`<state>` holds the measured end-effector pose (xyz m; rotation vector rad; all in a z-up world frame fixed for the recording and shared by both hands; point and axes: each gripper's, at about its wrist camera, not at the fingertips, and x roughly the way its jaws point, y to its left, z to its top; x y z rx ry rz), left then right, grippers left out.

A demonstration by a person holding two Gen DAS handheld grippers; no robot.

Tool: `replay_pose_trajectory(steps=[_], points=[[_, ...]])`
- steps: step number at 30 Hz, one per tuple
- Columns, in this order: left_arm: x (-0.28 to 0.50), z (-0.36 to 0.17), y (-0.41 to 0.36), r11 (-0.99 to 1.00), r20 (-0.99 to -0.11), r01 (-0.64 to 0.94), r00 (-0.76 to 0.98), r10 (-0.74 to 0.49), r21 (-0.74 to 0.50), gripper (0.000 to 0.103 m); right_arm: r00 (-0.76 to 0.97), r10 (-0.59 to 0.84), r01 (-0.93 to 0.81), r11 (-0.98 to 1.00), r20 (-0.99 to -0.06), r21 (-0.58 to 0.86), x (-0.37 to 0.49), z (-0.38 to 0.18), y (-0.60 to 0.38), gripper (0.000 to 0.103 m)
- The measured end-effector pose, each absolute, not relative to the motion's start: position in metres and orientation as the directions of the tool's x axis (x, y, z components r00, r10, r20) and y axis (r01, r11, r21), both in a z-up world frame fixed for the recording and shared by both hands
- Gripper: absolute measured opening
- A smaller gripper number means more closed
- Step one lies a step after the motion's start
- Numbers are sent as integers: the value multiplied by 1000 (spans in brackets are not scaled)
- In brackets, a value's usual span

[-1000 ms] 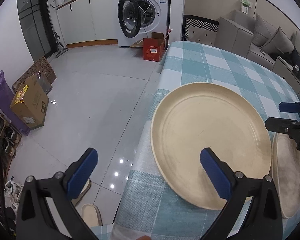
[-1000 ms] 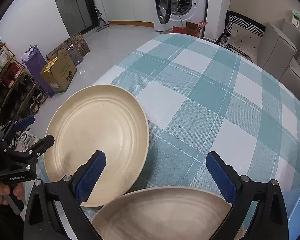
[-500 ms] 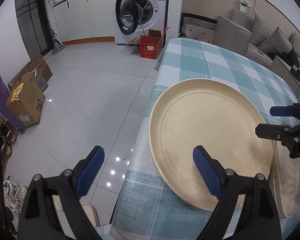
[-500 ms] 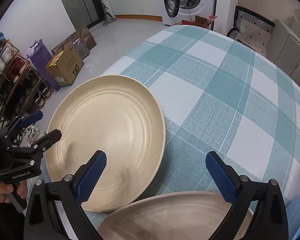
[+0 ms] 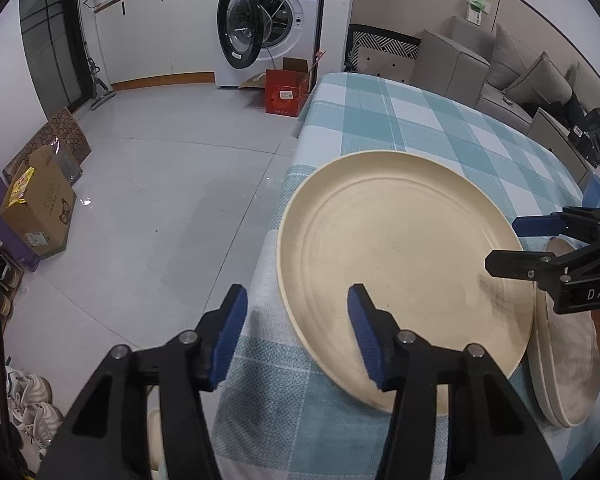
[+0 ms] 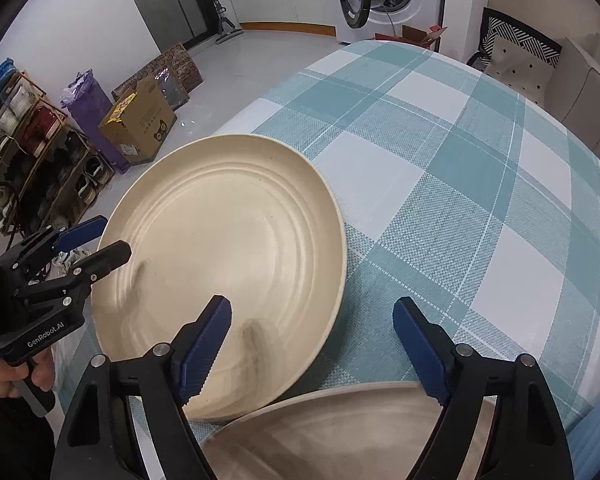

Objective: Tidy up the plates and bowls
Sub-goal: 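Close the left gripper on the plate rim while the right gripper also closes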

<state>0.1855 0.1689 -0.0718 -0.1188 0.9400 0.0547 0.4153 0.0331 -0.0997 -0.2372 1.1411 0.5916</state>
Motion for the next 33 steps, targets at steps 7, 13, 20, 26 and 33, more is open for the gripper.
replay_pose_trajectory(steps=[7, 13, 20, 26, 33], points=[[183, -71, 168, 993, -806, -85, 591, -18, -85, 38, 286, 311, -557, 824, -906, 107, 414, -101, 34, 62], [183, -71, 166, 993, -809, -78, 588, -26, -88, 27, 297, 293, -563, 822, -909, 81, 411, -101, 35, 52], [181, -69, 165, 994, -809, -77, 588, -18, -79, 24, 301, 296, -572, 816, -907, 77, 409, -100, 34, 35], [180, -67, 163, 995, -808, -77, 590, -2, -58, 23, 314, 284, -582, 811, -906, 53, 405, -99, 37, 31], [179, -66, 160, 996, -805, -79, 593, 17, -37, 22, 321, 282, -583, 811, -904, 46, 403, -98, 37, 29]])
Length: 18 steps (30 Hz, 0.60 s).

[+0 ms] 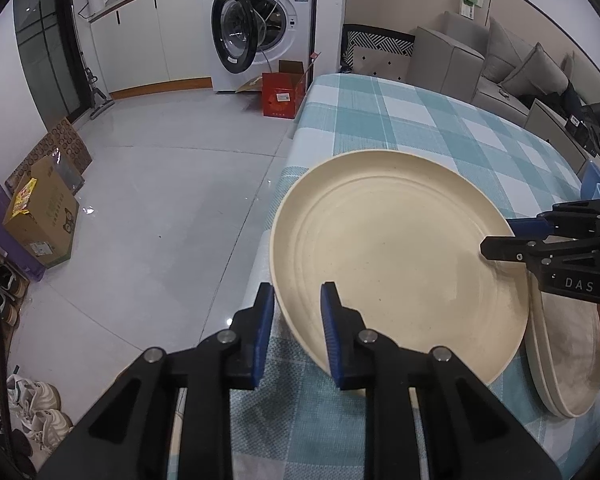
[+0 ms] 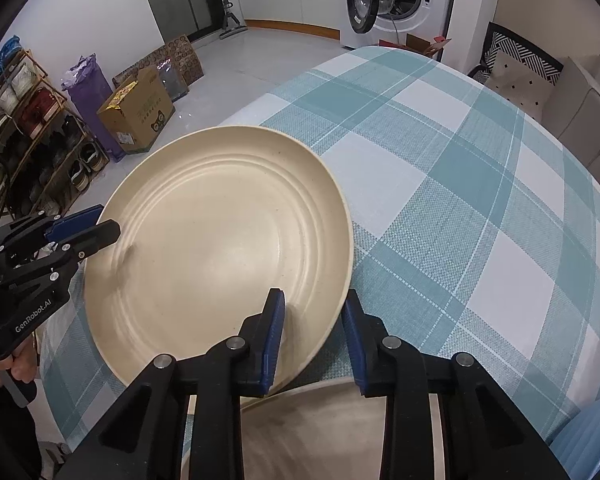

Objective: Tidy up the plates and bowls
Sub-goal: 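Close the left gripper on the plate rim while the right gripper also closes, then lift the beige plate with both grippers and carry it toward the stacked plates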

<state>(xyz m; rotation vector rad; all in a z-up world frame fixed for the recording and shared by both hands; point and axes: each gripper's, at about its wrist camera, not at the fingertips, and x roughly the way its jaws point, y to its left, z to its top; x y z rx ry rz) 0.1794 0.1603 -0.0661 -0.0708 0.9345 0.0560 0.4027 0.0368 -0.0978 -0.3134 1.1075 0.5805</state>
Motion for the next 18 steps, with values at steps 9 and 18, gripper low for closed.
replay_pose_trajectory(steps=[9, 18], points=[[179, -64, 158, 997, -799, -77, 600, 31, -19, 22, 333, 275, -586, 810, -902, 30, 401, -96, 36, 27], [177, -59, 158, 997, -789, -77, 613, 38, -12, 22, 345, 286, -591, 806, -894, 30, 399, -89, 34, 27]])
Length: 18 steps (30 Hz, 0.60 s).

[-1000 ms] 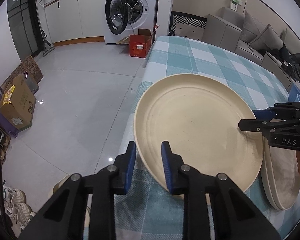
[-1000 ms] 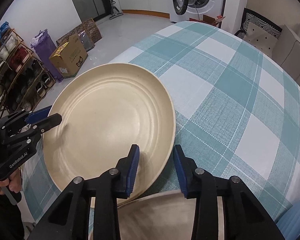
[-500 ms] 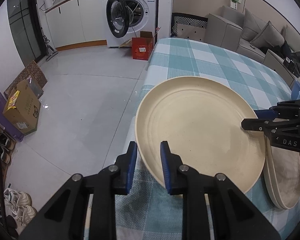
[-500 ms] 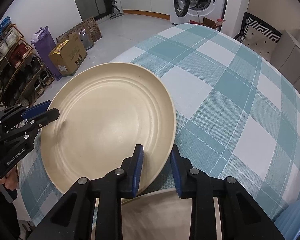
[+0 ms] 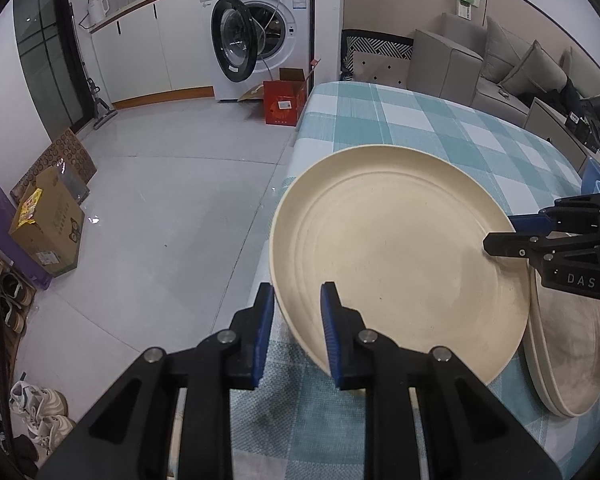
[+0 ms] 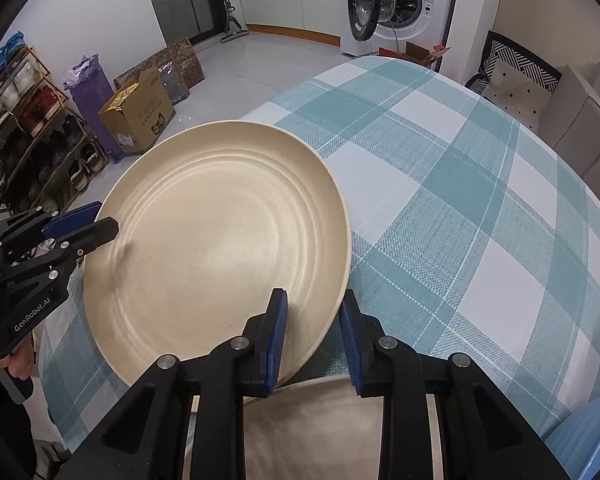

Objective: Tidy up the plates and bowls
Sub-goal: 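Lift the beige plate with both grippers and carry it toward the stacked plates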

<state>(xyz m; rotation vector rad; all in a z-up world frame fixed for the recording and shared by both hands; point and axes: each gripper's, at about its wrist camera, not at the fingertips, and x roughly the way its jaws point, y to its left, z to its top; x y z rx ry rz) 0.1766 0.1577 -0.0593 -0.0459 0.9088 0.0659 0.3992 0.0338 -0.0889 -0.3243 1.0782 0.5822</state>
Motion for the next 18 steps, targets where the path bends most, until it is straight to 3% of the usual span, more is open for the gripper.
replay_pose_trajectory(steps=[18], points=[[165, -38, 159, 997, -760, -82, 648, 54, 1, 22, 377, 304, -609, 793, -875, 13, 391, -69, 35, 27]])
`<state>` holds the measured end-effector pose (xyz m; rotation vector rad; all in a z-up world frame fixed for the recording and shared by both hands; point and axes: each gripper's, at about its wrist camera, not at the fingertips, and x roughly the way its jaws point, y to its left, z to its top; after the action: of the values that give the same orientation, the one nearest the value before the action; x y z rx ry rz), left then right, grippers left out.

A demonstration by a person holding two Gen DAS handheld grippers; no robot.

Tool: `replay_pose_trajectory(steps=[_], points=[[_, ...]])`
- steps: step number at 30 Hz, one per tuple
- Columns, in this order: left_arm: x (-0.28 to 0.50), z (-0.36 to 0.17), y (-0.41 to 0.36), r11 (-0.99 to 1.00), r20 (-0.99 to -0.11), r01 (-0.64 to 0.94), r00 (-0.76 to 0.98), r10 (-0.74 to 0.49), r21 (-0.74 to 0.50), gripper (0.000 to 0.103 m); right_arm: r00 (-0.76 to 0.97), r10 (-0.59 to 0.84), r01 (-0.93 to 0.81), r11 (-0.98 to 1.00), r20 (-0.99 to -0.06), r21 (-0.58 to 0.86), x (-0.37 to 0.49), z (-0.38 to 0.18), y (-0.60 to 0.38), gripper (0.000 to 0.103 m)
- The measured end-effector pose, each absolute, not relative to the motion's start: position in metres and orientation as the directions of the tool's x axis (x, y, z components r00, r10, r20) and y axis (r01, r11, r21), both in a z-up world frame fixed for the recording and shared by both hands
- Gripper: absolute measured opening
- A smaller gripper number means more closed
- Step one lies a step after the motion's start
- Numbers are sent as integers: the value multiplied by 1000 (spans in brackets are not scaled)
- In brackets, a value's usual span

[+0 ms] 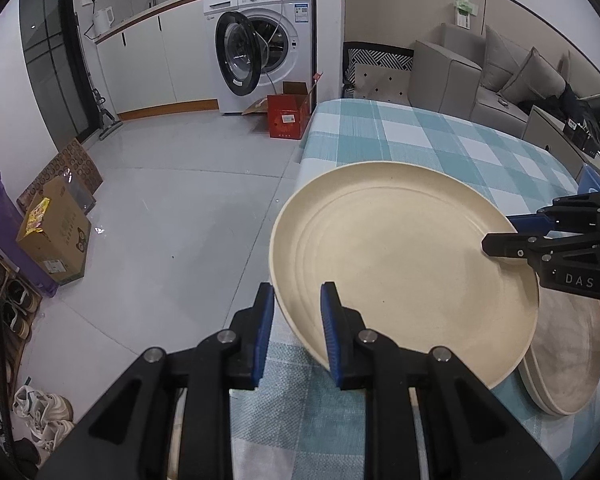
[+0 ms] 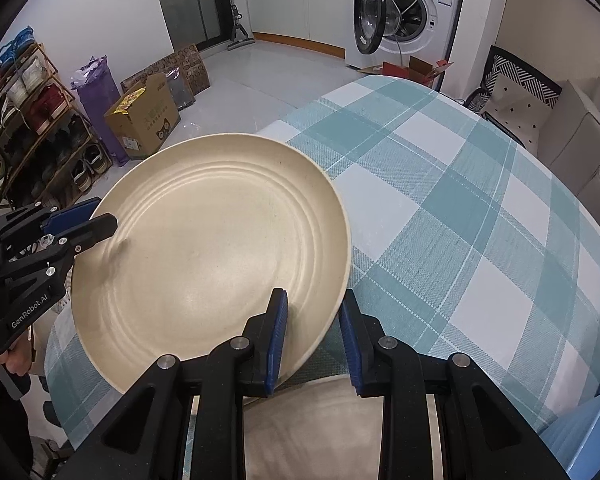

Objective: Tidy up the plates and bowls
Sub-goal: 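Lift the beige plate with both grippers and carry it toward the stacked plates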

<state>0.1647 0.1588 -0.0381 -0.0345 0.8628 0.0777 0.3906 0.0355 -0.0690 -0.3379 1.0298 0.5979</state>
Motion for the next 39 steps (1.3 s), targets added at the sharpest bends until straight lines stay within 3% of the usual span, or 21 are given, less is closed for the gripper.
replay_pose_trajectory(steps=[39], points=[[143, 10, 105, 999, -690, 6, 723, 23, 40, 22, 507, 299, -569, 821, -808, -54, 335, -6, -29, 27]])
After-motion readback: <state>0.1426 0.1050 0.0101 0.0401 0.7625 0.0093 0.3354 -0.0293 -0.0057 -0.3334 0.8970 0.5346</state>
